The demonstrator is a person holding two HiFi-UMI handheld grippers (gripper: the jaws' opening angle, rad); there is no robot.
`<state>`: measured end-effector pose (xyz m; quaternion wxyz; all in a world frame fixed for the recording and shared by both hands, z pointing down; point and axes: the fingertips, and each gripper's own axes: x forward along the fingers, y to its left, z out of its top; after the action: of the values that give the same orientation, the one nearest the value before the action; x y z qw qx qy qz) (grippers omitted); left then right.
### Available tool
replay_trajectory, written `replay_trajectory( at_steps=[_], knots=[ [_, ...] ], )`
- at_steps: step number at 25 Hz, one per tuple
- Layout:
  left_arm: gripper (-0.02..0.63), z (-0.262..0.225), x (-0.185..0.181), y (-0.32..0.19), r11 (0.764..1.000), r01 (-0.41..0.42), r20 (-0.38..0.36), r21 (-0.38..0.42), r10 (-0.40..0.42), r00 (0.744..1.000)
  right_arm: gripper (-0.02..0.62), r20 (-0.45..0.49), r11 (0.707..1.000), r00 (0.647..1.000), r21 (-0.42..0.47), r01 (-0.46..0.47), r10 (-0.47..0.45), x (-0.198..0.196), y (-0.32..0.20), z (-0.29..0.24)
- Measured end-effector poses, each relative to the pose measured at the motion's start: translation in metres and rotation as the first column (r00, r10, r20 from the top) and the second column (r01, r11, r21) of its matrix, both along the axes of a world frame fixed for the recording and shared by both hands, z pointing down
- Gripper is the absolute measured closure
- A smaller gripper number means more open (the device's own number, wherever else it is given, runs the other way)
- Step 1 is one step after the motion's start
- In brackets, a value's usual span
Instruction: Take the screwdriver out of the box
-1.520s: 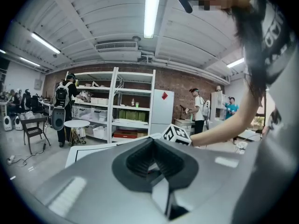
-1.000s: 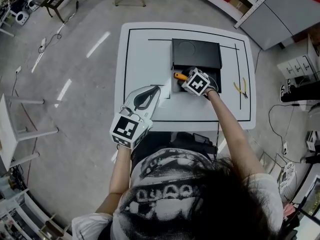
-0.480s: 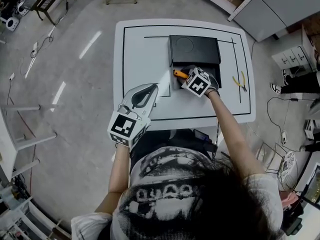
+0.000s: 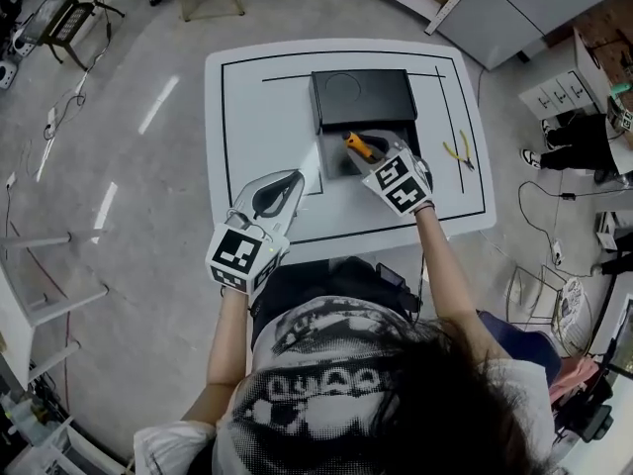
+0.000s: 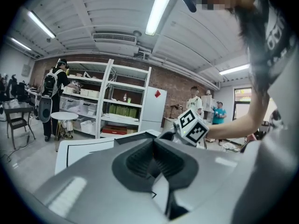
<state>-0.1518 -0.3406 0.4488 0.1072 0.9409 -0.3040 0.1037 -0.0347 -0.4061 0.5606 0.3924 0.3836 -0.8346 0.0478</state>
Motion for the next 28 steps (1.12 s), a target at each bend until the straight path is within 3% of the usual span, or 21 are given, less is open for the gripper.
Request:
replay_trajectory(
  at_steps=[4,11,21,28],
  knots=[
    [0.606,-0.002,0.022,0.006,0.999,-0.053,0.015,0.011,0.053,0.999,0.477,0.093,0.992,0.992,0.086,-0.097,0.089,0.015,0.014,-0.045],
    [0.606,-0.014,0.054,0.035,0.992,-0.12,0.033,0.045,0.118,0.992,0.477,0.184,0.966,0.971,0.176,-0.188,0.155,0.041,0.061,-0.103],
    [0.606,-0.024,0.093,0.111,0.995,-0.087,0.031,0.056,0.086,0.996,0.477,0.253,0.952,0.945,0.169,-0.256,0.209,0.086,0.163,-0.118],
    [0.606,-0.031,0.119,0.183,0.995,-0.056,0.046,0.082,0.052,0.998,0.477,0.311,0.952,0.93,0.168,-0.255,0.195,0.109,0.243,-0.121]
  ],
)
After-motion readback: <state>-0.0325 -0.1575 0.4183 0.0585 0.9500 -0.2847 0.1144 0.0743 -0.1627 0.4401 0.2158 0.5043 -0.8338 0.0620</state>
